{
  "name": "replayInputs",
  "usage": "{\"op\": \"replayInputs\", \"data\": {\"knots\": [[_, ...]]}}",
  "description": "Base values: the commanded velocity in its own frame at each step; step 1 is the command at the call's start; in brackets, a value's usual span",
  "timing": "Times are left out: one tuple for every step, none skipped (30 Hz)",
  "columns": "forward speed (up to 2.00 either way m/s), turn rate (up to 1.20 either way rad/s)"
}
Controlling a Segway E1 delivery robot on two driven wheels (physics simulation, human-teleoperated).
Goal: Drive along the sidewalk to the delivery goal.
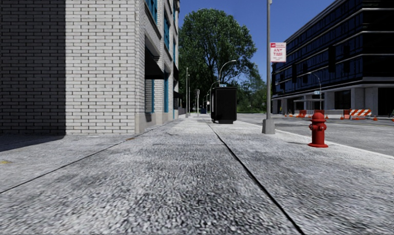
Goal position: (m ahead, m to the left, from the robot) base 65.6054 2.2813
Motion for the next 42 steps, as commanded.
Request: {"op": "replayInputs", "data": {"knots": [[2.00,0.00],[2.00,0.00],[2.00,0.00],[2.00,0.00],[2.00,0.00],[2.00,0.00],[2.00,0.00],[2.00,0.00],[2.00,0.00],[2.00,0.00],[2.00,0.00],[2.00,0.00],[2.00,0.00],[2.00,0.00],[2.00,0.00],[2.00,0.00],[2.00,0.00],[2.00,0.00],[2.00,0.00],[2.00,0.00],[2.00,0.00],[2.00,0.00],[2.00,0.00],[2.00,0.00],[2.00,0.00],[2.00,0.00],[2.00,0.00],[2.00,0.00],[2.00,0.00],[2.00,0.00],[2.00,0.00],[2.00,0.00],[2.00,0.00],[2.00,0.00],[2.00,0.00],[2.00,0.00],[2.00,0.00],[2.00,0.00],[2.00,0.00],[2.00,0.00],[2.00,0.00],[2.00,0.00]]}}
